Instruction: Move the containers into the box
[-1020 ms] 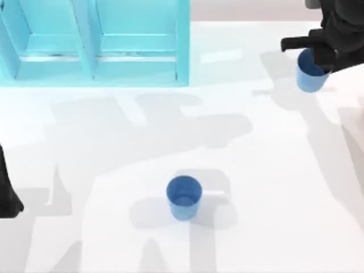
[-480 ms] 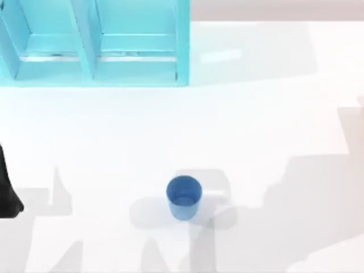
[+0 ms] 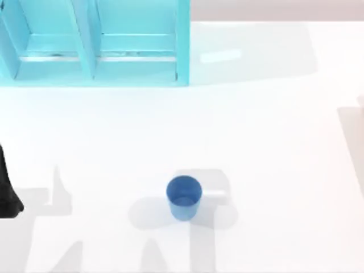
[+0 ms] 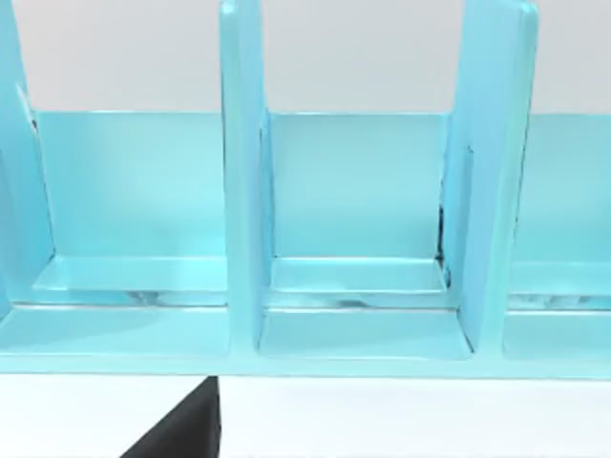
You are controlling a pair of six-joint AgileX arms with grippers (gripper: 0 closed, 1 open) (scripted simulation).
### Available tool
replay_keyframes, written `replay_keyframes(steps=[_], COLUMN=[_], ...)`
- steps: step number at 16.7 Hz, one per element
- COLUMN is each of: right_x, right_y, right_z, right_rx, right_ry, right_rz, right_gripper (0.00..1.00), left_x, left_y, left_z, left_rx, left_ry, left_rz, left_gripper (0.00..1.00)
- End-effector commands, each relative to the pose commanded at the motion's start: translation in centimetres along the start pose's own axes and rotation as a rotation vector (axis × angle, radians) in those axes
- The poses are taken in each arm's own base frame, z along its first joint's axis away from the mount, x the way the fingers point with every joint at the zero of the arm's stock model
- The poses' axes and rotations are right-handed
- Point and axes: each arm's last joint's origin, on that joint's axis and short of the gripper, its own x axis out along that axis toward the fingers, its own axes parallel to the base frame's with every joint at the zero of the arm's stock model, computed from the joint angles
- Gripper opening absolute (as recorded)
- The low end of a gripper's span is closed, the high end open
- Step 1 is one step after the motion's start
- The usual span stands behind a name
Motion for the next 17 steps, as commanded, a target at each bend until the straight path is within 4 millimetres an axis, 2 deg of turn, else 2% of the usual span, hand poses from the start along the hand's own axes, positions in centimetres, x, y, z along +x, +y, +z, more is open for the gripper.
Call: replay_keyframes(steps=[7, 13, 15, 17], right_x=[0.4, 5.4, 6.4, 6.4], right_y=[0.0, 0.5, 0.7, 0.8], right_z=[0.1, -0.2, -0.2, -0.3], right_rx=[-0.003, 0.004, 0.0, 0.0], right_ry=[-0.001, -0.001, 0.0, 0.0], right_rz=[0.0, 0.001, 0.0, 0.0], right_gripper=[0.0, 0.0, 0.0, 0.0], left_x=[0.0, 0.0, 0.0, 0.0], left_y=[0.0, 0.0, 0.0, 0.0], left_z=[0.0, 0.0, 0.0, 0.0], left_rx=[0.0, 0.0, 0.0, 0.0], left_ry=[0.0, 0.0, 0.0, 0.0], left_rz=[0.0, 0.0, 0.0, 0.0], left_gripper=[1.0, 1.0, 1.0, 1.0])
